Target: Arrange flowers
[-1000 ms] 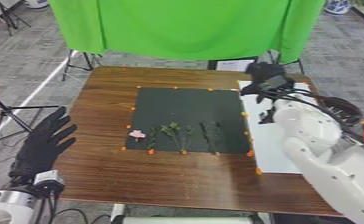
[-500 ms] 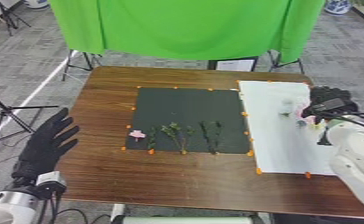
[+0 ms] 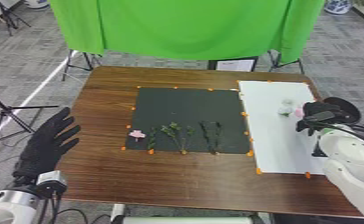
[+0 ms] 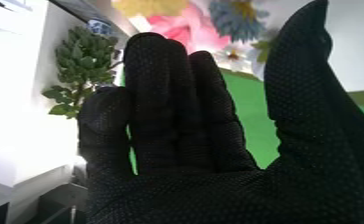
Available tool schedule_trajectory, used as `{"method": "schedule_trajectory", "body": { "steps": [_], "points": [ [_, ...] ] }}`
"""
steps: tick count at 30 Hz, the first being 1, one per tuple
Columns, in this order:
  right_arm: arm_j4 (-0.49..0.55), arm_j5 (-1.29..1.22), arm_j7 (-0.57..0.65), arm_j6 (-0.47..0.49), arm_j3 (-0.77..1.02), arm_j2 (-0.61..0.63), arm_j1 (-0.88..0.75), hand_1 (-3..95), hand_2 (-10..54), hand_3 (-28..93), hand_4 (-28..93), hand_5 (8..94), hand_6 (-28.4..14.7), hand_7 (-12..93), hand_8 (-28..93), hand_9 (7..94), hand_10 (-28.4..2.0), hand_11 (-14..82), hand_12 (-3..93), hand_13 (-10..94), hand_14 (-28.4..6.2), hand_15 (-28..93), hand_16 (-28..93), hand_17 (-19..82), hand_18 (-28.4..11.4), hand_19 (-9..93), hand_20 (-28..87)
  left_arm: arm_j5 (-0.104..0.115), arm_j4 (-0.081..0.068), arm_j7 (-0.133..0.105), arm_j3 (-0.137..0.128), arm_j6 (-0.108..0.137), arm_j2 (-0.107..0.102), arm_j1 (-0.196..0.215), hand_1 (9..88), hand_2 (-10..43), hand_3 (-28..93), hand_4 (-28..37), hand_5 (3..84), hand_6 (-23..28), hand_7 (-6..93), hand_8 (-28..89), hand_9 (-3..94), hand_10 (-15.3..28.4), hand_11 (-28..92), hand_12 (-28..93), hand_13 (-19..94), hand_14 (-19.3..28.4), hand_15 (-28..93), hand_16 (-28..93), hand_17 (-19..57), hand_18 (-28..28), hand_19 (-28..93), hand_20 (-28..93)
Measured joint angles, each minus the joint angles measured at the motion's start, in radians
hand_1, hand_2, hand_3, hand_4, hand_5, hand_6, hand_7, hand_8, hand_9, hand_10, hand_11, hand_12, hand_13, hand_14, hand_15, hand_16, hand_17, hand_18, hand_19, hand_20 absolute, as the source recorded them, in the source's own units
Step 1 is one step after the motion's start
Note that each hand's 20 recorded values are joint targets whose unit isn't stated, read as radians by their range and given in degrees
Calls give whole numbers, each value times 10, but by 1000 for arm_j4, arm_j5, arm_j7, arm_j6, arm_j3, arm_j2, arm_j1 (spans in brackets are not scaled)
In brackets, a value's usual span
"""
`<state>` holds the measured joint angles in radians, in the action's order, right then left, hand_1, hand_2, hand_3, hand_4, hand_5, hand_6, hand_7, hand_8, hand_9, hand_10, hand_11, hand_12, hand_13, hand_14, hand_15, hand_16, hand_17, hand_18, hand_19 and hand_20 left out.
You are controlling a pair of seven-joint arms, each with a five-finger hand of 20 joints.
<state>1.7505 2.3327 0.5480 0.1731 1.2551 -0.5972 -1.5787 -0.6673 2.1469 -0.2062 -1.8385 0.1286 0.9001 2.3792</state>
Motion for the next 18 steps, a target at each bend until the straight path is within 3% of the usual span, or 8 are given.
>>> {"method": "schedule_trajectory", "body": {
  "steps": [6,9,11,13,18],
  "points": [
    [-29,-10,-8,-3,-47,0,41,343,-95,878,-282,531,-5,393,-165,672,-94,263,222,653,-51,618,273,300,-195,838,537,0,0,-1,0,0,0,0,251,-22,692,-252,235,29,170,-89,173,104,142,203,137,133,236,44,-138,215,353,107],
    [-41,-13,-13,-5,-64,-2,56,348,-95,884,-283,548,2,395,-167,689,-91,263,223,668,-50,614,279,305,-195,838,537,0,0,-1,1,0,0,-1,251,-22,691,-251,234,29,171,-89,173,104,142,203,137,133,236,45,-138,214,353,107],
    [-49,-18,-15,-4,-71,-5,63,409,-95,844,-282,572,5,419,-29,754,-65,170,334,697,-39,583,352,322,-194,846,535,0,-1,-1,1,0,0,-1,252,-21,690,-251,234,29,171,-89,173,104,142,203,137,134,236,45,-138,214,352,107],
    [-56,-25,-17,-5,-76,-8,69,461,-95,835,-281,602,17,463,15,812,-48,114,409,729,-24,555,405,344,-191,856,534,0,-1,-1,1,0,0,-1,253,-20,689,-251,234,29,171,-89,173,104,142,203,137,134,236,45,-138,214,352,107],
    [-66,-35,-33,-41,-80,-12,71,518,-95,845,-281,679,31,492,46,883,-36,128,452,784,-19,545,425,380,-193,869,532,0,-1,-1,0,0,1,1,254,-19,689,-251,234,29,171,-89,173,103,143,204,137,133,237,45,-137,214,352,107]
  ]
}}
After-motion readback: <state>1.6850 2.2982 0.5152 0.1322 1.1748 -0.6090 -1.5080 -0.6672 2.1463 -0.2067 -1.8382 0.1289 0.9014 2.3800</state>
